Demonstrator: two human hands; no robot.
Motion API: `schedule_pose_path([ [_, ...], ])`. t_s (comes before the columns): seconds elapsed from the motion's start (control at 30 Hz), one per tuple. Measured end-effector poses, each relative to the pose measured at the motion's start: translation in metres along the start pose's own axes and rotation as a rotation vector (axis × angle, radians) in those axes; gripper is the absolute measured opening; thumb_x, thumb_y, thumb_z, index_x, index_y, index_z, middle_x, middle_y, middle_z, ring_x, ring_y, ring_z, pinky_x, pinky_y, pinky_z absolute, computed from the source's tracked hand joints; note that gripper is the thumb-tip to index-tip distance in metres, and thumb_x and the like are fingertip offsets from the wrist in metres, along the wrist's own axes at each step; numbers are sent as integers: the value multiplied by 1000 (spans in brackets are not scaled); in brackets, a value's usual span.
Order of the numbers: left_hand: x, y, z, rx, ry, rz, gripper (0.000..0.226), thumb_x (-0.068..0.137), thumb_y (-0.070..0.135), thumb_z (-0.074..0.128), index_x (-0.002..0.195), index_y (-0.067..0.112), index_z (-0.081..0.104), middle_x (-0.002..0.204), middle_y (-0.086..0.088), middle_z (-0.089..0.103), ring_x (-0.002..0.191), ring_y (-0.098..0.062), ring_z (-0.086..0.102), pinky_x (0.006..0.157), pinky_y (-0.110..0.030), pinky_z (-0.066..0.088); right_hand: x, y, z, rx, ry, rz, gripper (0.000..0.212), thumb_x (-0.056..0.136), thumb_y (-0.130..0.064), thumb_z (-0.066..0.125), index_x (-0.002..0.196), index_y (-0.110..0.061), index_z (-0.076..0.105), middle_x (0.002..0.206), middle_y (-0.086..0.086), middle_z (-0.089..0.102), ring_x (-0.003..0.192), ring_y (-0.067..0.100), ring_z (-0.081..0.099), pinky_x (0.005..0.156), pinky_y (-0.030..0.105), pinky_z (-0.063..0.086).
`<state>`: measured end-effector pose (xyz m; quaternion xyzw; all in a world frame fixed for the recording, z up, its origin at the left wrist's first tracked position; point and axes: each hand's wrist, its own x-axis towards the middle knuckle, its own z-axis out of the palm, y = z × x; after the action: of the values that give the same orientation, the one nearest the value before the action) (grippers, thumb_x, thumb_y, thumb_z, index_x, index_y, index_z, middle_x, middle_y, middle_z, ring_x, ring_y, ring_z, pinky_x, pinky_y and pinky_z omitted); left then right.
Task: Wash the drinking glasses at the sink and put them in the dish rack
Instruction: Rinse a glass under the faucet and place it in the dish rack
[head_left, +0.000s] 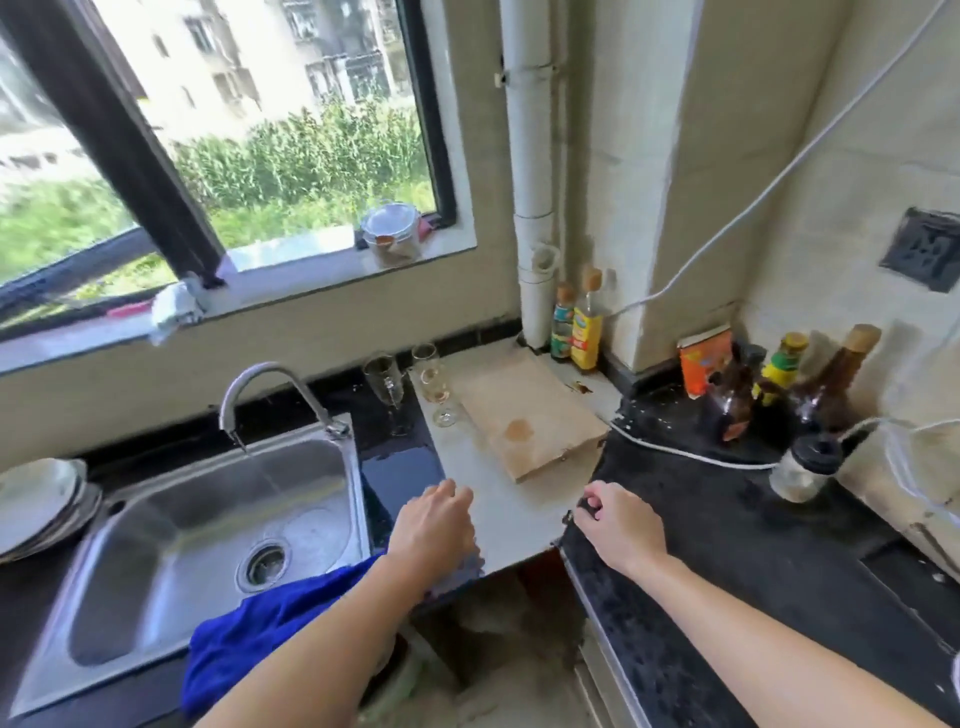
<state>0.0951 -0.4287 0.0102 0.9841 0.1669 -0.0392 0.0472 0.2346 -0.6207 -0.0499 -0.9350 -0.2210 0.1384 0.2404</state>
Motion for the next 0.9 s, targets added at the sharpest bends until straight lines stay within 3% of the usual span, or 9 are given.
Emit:
schedule_pose_path([
  [0.17, 8, -62, 7, -83, -6, -228, 22, 94, 22, 42, 108, 13, 55, 110, -6, 54, 103, -28, 55, 78, -38, 44, 64, -66, 31, -22, -109, -142, 41, 90, -41, 58, 127, -22, 58, 121, -2, 65, 104, 18, 62, 83, 30, 51],
  [0.3, 15, -117, 20, -144, -22, -347, 24, 94, 26, 42, 111, 14, 55, 111, -6, 53, 104, -30, 56, 80, -40, 45, 120, -124, 61, -64, -147, -171, 47, 84, -40, 60, 129, -25, 55, 122, -3, 65, 106, 20, 62, 86, 33, 51],
  [0.5, 39, -193, 36, -199, -44, -404, 29, 95, 27, 41, 118, 16, 55, 118, -5, 52, 108, -27, 56, 84, -38, 44, 204, -190, 95, -13, -103, -31, 60, 77, -44, 66, 131, -27, 45, 120, 1, 63, 98, 26, 63, 78, 34, 52],
  [0.7, 63, -252, 51, -251, -89, -392, 30, 97, 28, 40, 120, 15, 53, 122, -3, 50, 109, -24, 53, 84, -35, 42, 275, -222, 118, -13, -58, 100, 90, 72, -34, 77, 146, -25, 26, 142, 7, 44, 122, 31, 50, 86, 38, 44],
  [0.9, 79, -278, 60, -270, -108, -390, 29, 97, 26, 40, 121, 15, 53, 123, -3, 51, 108, -23, 53, 84, -31, 39, 304, -224, 135, -43, -87, 81, 72, 76, -37, 75, 138, -23, 41, 134, 8, 51, 117, 30, 53, 86, 36, 45],
])
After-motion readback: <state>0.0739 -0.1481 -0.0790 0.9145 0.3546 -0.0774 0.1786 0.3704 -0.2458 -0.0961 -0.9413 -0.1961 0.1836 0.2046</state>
